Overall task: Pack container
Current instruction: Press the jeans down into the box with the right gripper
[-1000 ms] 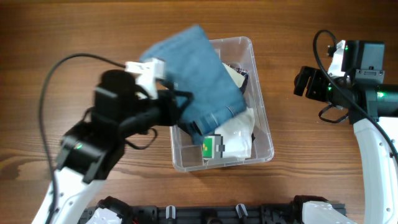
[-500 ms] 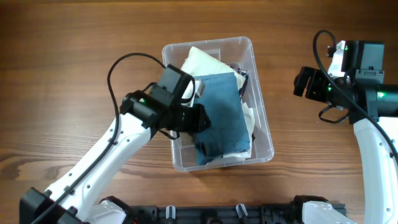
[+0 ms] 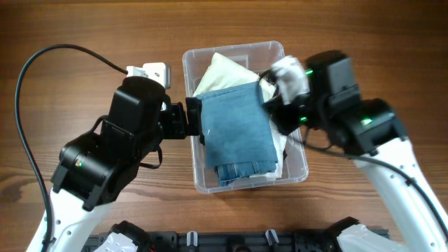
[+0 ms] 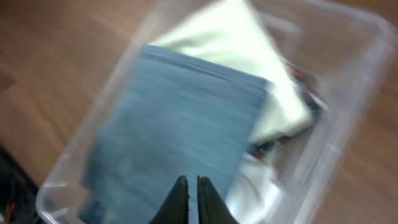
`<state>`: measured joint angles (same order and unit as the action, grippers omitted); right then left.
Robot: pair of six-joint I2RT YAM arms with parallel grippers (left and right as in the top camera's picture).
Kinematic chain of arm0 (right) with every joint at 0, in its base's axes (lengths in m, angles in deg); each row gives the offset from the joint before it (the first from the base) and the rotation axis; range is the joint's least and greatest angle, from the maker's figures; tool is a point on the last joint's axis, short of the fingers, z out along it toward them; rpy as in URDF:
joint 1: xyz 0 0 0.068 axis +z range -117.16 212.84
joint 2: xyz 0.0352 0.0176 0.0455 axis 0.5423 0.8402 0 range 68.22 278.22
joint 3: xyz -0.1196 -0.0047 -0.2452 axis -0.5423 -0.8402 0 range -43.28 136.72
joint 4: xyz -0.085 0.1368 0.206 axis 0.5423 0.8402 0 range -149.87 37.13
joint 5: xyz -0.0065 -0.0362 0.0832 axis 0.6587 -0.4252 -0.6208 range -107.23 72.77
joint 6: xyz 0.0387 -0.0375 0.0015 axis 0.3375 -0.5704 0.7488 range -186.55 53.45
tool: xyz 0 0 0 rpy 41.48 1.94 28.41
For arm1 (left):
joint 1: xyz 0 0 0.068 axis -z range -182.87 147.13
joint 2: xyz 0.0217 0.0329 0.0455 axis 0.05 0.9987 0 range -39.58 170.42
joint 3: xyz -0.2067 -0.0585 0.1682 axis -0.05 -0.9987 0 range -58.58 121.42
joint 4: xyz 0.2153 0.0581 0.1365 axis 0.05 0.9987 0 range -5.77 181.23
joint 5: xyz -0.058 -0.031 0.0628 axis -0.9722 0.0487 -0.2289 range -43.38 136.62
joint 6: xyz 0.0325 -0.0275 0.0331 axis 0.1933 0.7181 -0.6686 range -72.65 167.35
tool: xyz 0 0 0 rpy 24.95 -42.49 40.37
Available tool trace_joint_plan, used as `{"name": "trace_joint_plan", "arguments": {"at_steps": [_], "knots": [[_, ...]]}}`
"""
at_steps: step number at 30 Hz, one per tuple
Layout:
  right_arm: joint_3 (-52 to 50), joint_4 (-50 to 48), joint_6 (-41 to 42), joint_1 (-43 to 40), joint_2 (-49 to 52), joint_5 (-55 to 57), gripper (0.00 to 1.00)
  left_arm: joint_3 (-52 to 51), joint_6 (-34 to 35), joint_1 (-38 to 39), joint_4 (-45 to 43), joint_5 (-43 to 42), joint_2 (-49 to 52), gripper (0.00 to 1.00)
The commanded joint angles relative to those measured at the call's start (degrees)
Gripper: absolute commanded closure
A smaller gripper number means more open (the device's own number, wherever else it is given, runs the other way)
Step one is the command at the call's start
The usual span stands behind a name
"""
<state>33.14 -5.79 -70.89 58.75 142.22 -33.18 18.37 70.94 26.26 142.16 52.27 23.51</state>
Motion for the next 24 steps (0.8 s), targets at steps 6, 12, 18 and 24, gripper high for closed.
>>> {"name": "trace_joint_plan", "arguments": {"at_steps": [6, 12, 18, 24], "knots": [[-0.37, -1.38, 1.29, 9.51, 31.56, 4.35, 0.96, 0.31, 0.68, -0.17, 0.22, 4.96, 0.83, 0.0], [-0.28, -1.36, 1.95, 8.87, 44.17, 4.39, 0.96, 0.31, 0.83, -0.26, 0.24, 5.86, 0.83, 0.0], [4.42, 0.42, 4.48, 7.04, 30.93, 12.59, 0.92, 0.31, 0.87, -6.6, 0.2, 5.77, 0.83, 0.0], [10.43, -2.71, 4.68, -6.21, 14.38, 13.79, 0.0, 0.31, 0.83, -18.62, -1.75, 5.11, 4.0, 0.0]]}}
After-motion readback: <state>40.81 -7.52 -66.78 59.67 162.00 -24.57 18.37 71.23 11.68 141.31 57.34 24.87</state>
